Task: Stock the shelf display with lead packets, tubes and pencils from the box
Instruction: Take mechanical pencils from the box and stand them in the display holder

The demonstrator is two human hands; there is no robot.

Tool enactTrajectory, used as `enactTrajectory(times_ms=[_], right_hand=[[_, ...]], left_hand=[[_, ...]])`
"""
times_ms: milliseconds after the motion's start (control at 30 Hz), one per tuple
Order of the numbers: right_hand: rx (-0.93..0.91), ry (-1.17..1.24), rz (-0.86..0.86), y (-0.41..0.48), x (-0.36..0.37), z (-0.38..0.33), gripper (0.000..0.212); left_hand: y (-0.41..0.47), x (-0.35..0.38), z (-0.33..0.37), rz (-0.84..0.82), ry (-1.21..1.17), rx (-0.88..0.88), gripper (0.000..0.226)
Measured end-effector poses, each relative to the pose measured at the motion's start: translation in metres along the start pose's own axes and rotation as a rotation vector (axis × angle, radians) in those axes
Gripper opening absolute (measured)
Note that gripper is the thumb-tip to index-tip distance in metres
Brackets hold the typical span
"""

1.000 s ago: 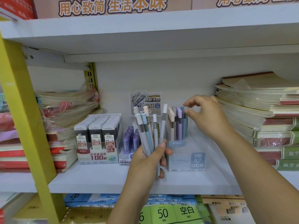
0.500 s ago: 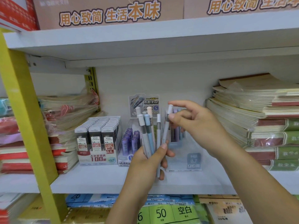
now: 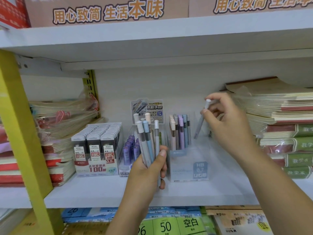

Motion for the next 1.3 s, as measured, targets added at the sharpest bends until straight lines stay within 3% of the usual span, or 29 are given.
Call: enactTrajectory(times_ms=[233,400,500,633,800,1100,1300], right_hand=[[-0.006,-0.11,-0.149,-0.009,0.031,0.022,0.026],[0.005,-0.077,-0.165,-0.006,0.033,0.026,0.03],[-0.005,-0.05,-0.134,-0.006,0.033,0.024,0.036],[0.015,-0.048,-0.045,-0.001,0.029,0.029,0.025],[-0.014,-0.197,0.003,0.003,0.029,0.03,0.018],[0.163,-0.286,-0.2,0.001,0.04,0.048,0.03],[-0.034,-0.121,-0.148,-0.008,0.027,-0.01,0.025]], left_hand=[[0.003,0.0,-0.006,0.001,-0.003,0.007,0.013],[0.003,-0.001,-0.008,-0.003,0.006,0.002,0.015],[0.002,0.0,-0.008,-0.002,0.003,0.0,0.015],[0.002,-0.001,-0.007,0.009,0.005,-0.007,0.014],[0.001,-0.003,-0.007,0.01,0.008,-0.009,0.014],[0.0,0.0,-0.005,-0.021,-0.009,-0.004,0.017],[-0.005,0.003,0.002,-0.099,-0.021,0.013,0.031]])
Point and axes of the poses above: each hand's wrist, its own y-axis towards the middle knuckle, its own x-axis out of the palm, z = x × y, the point moved 10 cm from there along y, towards the middle knuckle, and after that the axes turned 9 degrees about y, right-handed, at the moved point
